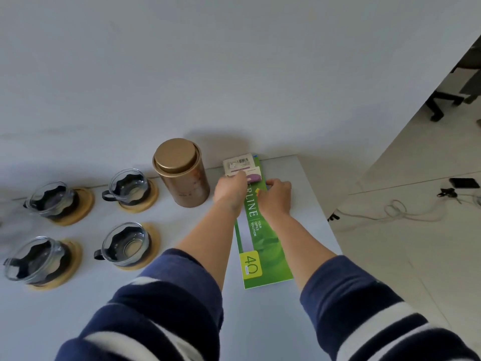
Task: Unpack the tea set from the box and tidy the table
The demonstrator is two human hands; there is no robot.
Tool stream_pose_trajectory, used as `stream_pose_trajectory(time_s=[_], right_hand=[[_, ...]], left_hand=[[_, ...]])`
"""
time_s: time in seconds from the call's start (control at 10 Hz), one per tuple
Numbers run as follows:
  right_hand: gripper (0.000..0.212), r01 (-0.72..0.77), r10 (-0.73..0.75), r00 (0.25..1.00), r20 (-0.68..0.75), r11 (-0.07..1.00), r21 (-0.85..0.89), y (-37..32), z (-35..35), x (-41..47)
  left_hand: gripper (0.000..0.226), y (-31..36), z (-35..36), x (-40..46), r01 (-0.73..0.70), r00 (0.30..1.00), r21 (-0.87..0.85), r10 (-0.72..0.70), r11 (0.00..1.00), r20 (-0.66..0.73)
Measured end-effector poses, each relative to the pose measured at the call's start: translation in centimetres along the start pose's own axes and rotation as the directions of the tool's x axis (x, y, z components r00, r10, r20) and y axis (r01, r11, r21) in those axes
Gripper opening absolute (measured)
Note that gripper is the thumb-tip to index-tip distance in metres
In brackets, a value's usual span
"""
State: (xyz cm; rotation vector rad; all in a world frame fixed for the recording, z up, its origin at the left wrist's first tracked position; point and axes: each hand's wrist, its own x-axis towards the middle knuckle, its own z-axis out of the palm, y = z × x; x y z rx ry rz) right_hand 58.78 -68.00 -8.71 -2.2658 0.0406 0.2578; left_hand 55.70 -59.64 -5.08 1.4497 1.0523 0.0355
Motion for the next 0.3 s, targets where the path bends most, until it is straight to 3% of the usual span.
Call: stream_pose_trajectory(time_s=[0.1, 0.2, 0.3], right_hand=[[0.036, -0.006, 0.014, 1.000, 0.028, 0.963, -0.270, -0.8, -0.4, -0.3], [0.039, -0.005, 0.048, 0.988, 0.143, 0.958, -0.287, -1.0, -1.0, -0.2], [0.059, 0.010, 0.038, 0.968, 0.249, 0.982, -0.188, -1.1, -2.4, 0.0]], left_hand=[[0.068, 0.0, 0.1, 0.0, -0.017, 1.000, 0.042, 0.016, 0.999, 0.023], [0.064, 0.2, -0.6, -0.5, -0.009, 0.999, -0.013, 0.010, 1.000, 0.031], [0.047, -0.1, -1.5, -1.3, -0.058, 0.997, -0.009, 0.059, 0.998, 0.050]])
